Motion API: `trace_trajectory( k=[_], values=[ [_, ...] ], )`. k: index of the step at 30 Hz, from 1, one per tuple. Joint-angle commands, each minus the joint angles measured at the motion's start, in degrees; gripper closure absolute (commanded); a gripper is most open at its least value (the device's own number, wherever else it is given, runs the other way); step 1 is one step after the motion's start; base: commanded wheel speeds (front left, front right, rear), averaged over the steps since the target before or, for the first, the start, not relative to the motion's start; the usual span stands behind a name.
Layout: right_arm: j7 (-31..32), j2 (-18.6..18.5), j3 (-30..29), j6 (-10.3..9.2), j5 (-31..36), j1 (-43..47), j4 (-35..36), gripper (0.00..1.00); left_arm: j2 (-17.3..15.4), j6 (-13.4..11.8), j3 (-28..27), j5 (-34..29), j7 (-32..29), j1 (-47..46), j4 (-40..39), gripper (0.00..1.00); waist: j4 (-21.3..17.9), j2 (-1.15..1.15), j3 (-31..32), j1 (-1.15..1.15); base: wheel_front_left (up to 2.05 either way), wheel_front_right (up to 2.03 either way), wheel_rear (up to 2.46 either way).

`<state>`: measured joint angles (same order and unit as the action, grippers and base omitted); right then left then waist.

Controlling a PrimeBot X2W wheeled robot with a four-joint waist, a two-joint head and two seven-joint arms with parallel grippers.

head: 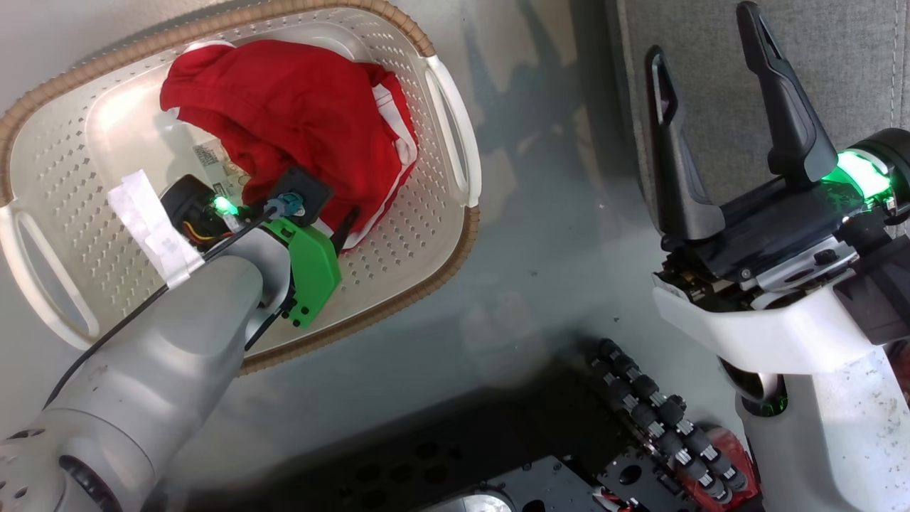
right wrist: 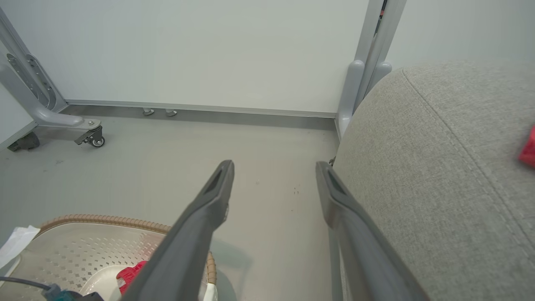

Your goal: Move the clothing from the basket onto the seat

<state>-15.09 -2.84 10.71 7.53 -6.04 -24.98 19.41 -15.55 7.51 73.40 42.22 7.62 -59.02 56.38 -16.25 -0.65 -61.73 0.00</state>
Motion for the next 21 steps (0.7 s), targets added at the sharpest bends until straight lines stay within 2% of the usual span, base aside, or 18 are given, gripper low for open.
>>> trace_trajectory(
  k=[1,2,10,16,21],
  values=[
    [-0.11,-0.1,-0.05,-0.08,-0.36,-0.37,0.32,0.0,-0.74,-0.05,0.01,-0.43,-0.11,-0.66,-0.34,0.94,0.03,0.65,-0.14,0.0,0.0,0.0,0.0],
    [-0.11,-0.11,-0.04,-0.08,-0.34,-0.41,0.37,0.0,-0.93,-0.05,0.01,-0.65,-0.32,-0.93,-0.26,1.0,0.07,0.65,-0.18,0.0,0.0,0.0,0.0],
    [-0.11,-0.11,-0.22,-0.08,-0.24,-0.94,0.72,0.0,0.01,-0.05,0.01,-0.33,-0.5,-0.64,2.44,1.0,0.15,0.65,-0.28,0.0,0.0,0.0,0.0],
    [-0.11,-0.11,-0.46,-0.08,-0.71,-1.28,0.16,0.0,0.15,-0.05,0.01,0.8,2.75,0.13,1.43,1.0,0.89,0.65,0.76,0.0,0.0,0.0,0.0],
    [-0.11,-0.11,-1.22,-0.08,-1.05,-1.52,-0.99,0.0,0.25,-0.05,0.01,4.07,5.8,2.26,-1.49,1.0,1.85,0.65,3.61,0.0,0.0,0.0,0.0]
  ],
)
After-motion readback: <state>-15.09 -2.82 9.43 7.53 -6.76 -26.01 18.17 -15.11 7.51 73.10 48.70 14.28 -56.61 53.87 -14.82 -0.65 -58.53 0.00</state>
